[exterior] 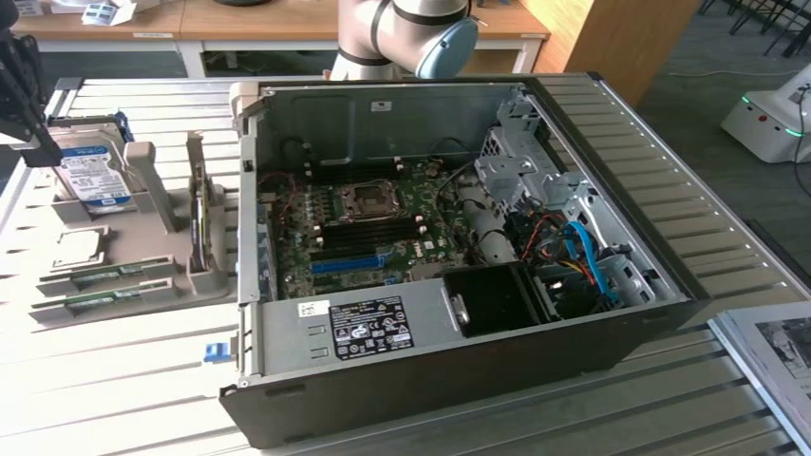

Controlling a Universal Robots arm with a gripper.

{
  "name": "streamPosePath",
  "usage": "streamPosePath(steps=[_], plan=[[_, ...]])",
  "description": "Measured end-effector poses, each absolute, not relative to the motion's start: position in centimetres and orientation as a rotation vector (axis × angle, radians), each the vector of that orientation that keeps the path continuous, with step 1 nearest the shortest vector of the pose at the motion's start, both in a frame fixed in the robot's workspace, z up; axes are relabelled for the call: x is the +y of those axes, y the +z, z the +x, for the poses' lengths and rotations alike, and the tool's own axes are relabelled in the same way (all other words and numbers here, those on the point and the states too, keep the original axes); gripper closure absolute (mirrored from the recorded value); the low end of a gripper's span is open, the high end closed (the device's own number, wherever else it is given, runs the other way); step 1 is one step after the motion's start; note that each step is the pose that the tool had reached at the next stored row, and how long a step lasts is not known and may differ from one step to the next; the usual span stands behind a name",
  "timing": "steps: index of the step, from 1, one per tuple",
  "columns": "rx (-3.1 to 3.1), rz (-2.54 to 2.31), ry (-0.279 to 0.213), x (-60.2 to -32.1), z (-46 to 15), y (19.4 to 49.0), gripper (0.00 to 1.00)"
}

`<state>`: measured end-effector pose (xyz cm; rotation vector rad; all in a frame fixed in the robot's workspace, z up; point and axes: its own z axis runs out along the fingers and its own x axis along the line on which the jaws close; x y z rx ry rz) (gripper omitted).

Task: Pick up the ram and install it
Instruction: 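Pick up the ram and move it above insertion slot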

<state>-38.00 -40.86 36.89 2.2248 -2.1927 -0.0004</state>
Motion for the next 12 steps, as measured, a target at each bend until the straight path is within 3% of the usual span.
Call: streamPosePath(steps=[12], plan=[[-2.199,2.238,-0.003,-40.86,-38.00,36.89,0.90]])
